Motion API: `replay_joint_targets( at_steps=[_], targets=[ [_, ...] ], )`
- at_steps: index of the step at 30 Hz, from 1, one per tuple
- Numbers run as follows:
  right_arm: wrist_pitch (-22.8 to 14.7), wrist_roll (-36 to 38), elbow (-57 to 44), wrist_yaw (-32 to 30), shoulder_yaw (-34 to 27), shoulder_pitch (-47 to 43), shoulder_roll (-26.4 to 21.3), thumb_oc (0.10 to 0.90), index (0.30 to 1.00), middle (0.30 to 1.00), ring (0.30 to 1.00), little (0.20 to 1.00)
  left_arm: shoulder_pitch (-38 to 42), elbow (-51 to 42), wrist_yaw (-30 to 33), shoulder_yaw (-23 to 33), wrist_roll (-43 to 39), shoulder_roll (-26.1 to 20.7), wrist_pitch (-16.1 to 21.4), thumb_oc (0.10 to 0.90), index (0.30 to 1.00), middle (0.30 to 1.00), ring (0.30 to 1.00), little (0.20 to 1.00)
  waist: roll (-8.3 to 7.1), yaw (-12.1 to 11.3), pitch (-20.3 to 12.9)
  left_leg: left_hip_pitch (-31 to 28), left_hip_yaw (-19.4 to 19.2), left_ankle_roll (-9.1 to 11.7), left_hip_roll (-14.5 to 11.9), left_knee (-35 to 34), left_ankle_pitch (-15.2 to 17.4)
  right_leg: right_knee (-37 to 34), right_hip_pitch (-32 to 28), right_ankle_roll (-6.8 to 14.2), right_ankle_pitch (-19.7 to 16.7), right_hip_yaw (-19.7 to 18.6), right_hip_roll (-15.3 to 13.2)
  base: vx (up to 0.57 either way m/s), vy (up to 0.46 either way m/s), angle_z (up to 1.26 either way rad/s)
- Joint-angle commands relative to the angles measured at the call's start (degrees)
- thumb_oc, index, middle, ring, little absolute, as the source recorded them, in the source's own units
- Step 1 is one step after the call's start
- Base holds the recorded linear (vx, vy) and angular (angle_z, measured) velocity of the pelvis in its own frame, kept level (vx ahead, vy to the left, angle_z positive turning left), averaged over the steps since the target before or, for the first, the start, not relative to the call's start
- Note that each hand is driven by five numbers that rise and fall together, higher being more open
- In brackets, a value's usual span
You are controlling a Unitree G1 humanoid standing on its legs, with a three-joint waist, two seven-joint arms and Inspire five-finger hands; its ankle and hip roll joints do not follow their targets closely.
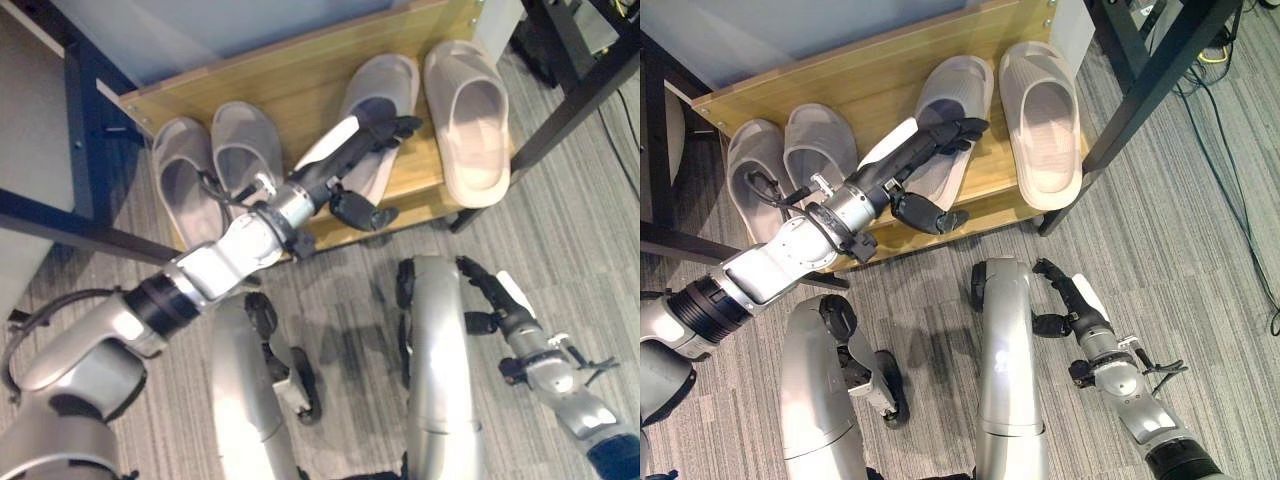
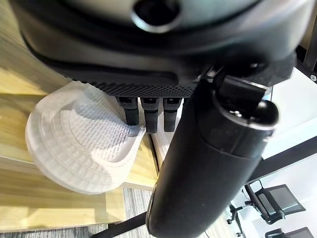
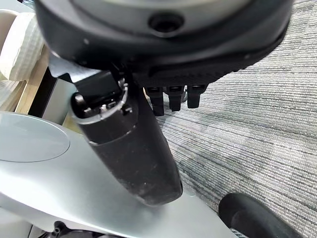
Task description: Arrange the slippers neatly on the shoe rack.
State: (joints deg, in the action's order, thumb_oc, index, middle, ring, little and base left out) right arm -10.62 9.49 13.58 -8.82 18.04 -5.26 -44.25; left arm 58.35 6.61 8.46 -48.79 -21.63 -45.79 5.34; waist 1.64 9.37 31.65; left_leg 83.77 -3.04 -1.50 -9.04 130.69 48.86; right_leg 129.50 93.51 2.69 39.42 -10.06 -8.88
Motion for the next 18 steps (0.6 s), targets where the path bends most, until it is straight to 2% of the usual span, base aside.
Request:
replay_joint_targets(
  at_steps=[1,6,10,15,18],
  targets=[
    [-4.94,-0.23,-9.49,-1.72,-0.36,-3.18,-1.35,0.8,0.9,0.9,0.9,0.9,4.96,-3.83,4.49,9.03,-0.32,2.2,7.34,0.8,0.9,0.9,0.9,0.9,-1.5,-1.05,-1.86,6.18,2.01,1.07,1.97,-4.45,-3.65,-0.96,-3.56,-1.94,4.78,-3.94,-2.76,0.0,0.0,0.0],
    [-5.06,-0.53,-10.31,-1.87,-0.84,-2.12,-1.47,0.8,0.9,0.9,0.9,0.9,5.33,-6.43,5.02,9.87,-3.2,-0.09,8.63,0.8,0.9,0.9,0.9,0.9,-1.32,-1.11,-1.86,6.18,2.05,1.1,1.94,-4.43,-3.54,-0.92,-3.56,-1.94,4.75,-3.99,-2.76,0.0,0.0,0.0],
    [-4.95,-1.58,-10.8,-1.66,-1.72,-0.46,-1.74,0.8,0.9,0.9,0.9,0.9,4.43,-10.28,4.51,10.85,-6.24,-5.63,9.57,0.8,0.9,0.9,0.9,0.9,-1.04,-1.58,-1.86,6.18,2.08,1.13,1.75,-4.52,-3.55,-0.7,-3.56,-1.97,4.82,-4.05,-2.7,0.0,0.0,0.0],
    [-4.9,-2.19,-11.16,-1.35,-2.36,0.69,-1.72,0.8,0.9,0.9,0.9,0.9,1.19,-12.44,4.06,13.04,-6.01,-10.45,9.09,0.8,0.9,0.9,0.9,0.9,-0.78,-2.15,-1.86,6.18,2.38,1.22,1.62,-4.67,-3.6,-0.73,-3.56,-2.1,4.65,-4.06,-2.56,0.0,0.0,0.0],
    [-4.85,-2.54,-11.24,-1.34,-2.62,1.01,-1.53,0.8,0.9,0.9,0.9,0.9,-1.58,-12.37,3.91,14.71,-5.02,-11.49,8.57,0.8,0.9,0.9,0.9,0.9,-0.75,-2.54,-1.86,6.18,2.64,1.28,1.56,-4.68,-3.57,-0.77,-3.56,-2.1,4.49,-4.13,-2.46,0.0,0.0,0.0]
  ],
)
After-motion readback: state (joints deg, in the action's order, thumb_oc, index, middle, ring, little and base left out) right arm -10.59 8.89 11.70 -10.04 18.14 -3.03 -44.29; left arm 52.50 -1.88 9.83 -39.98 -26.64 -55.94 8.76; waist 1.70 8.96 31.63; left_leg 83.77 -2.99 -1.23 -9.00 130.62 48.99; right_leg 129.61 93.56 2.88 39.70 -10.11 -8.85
